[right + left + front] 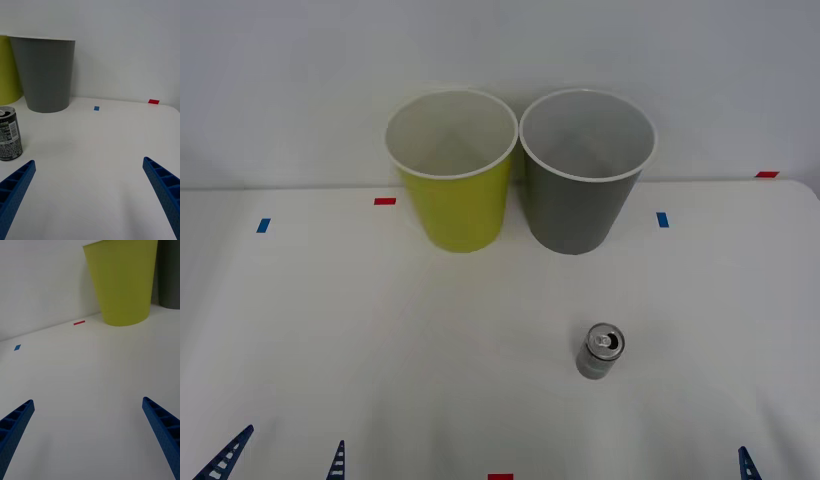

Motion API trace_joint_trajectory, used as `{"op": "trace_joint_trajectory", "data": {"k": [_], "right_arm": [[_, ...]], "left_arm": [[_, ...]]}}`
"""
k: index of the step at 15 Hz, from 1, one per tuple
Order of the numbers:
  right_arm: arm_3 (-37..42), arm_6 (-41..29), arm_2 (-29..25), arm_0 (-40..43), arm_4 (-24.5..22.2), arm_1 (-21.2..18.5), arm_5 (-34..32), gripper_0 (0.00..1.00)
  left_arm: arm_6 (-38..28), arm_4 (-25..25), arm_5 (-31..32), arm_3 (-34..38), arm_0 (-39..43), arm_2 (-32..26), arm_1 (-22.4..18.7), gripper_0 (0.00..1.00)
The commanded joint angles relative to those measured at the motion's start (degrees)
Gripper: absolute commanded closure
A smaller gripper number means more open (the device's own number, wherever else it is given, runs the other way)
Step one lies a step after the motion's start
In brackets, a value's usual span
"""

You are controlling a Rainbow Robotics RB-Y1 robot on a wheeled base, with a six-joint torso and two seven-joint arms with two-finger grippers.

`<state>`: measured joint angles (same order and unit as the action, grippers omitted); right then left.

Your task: Put cans in the gray bin and PET bottles in the light green bin.

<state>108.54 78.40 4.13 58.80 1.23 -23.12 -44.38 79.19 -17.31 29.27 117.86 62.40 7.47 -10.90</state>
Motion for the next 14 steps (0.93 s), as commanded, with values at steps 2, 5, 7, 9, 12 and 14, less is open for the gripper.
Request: {"op": "trace_joint_trajectory", "data": {"k": [2,5,7,9,12,14], "right_arm": [[0.00,0.00,0.00,0.00,0.00,0.00,0.00,0.00],[0.00,0.00,0.00,0.00,0.00,0.00,0.00,0.00],[0.00,0.00,0.00,0.00,0.00,0.00,0.00,0.00],[0.00,0.00,0.00,0.00,0.00,0.00,0.00,0.00],[0.00,0.00,0.00,0.00,0.00,0.00,0.00,0.00],[0.00,0.00,0.00,0.00,0.00,0.00,0.00,0.00]], "left_arm": [[0.00,0.00,0.00,0.00,0.00,0.00,0.00,0.00],[0.00,0.00,0.00,0.00,0.00,0.00,0.00,0.00],[0.00,0.00,0.00,0.00,0.00,0.00,0.00,0.00],[0.00,0.00,0.00,0.00,0.00,0.00,0.00,0.00],[0.00,0.00,0.00,0.00,0.00,0.00,0.00,0.00],[0.00,0.00,0.00,0.00,0.00,0.00,0.00,0.00]]}}
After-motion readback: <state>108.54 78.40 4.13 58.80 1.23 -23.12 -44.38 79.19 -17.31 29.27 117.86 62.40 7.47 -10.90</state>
